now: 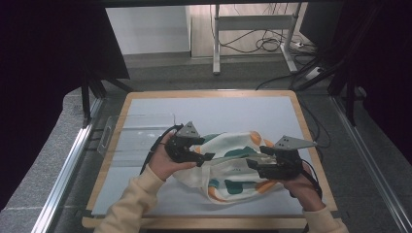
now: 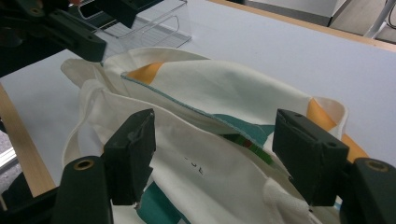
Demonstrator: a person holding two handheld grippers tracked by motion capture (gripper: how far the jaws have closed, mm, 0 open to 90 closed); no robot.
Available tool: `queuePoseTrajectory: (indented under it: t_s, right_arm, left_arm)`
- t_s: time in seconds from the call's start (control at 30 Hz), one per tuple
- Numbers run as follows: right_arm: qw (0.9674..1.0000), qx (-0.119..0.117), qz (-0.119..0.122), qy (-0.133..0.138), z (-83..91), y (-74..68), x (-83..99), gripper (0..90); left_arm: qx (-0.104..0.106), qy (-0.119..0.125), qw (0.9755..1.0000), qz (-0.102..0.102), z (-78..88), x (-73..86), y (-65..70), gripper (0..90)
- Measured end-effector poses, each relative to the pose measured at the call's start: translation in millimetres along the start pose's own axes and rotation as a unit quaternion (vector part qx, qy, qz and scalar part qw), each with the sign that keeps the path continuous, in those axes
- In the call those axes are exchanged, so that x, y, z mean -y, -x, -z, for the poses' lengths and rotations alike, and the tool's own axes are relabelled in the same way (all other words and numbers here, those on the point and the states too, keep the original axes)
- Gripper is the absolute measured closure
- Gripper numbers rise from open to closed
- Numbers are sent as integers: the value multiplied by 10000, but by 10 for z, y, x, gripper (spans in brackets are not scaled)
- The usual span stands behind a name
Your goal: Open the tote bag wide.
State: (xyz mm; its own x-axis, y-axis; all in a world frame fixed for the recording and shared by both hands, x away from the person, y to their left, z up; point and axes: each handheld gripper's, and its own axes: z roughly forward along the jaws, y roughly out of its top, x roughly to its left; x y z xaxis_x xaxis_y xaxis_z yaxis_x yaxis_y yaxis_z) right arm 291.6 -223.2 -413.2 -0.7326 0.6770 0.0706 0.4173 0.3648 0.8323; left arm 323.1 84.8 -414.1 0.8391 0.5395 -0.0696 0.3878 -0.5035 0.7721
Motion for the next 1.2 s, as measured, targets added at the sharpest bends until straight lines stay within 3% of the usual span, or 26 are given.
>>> queuePoseTrajectory:
  t_s: [0.23, 0.4, 0.63, 0.8, 1.0, 1.2]
  right_arm:
    - [10000, 1, 32, -17, -8, -17, 13, 297]
    - [10000, 1, 30, -15, 1, -20, 22, 297]
    - [10000, 24, 0, -8, 17, -8, 30, 296]
    - [10000, 29, 10, -4, 19, -10, 28, 296]
    - [10000, 46, 4, -17, 16, 0, 32, 296]
    - [9999, 107, -1, -16, 18, -3, 26, 297]
  left_arm:
    - [216, -74, 9997, -103, -131, -43, -4, 374]
    - [257, -197, 9993, -177, -197, -39, -15, 411]
    - [321, -513, 9973, -423, -299, -1, 13, 510]
    - [471, -837, 9936, -602, -407, 37, 37, 659]
    - [502, -829, 9939, -526, -403, 41, 16, 801]
    - [519, -829, 9941, -461, -403, 39, 1, 824]
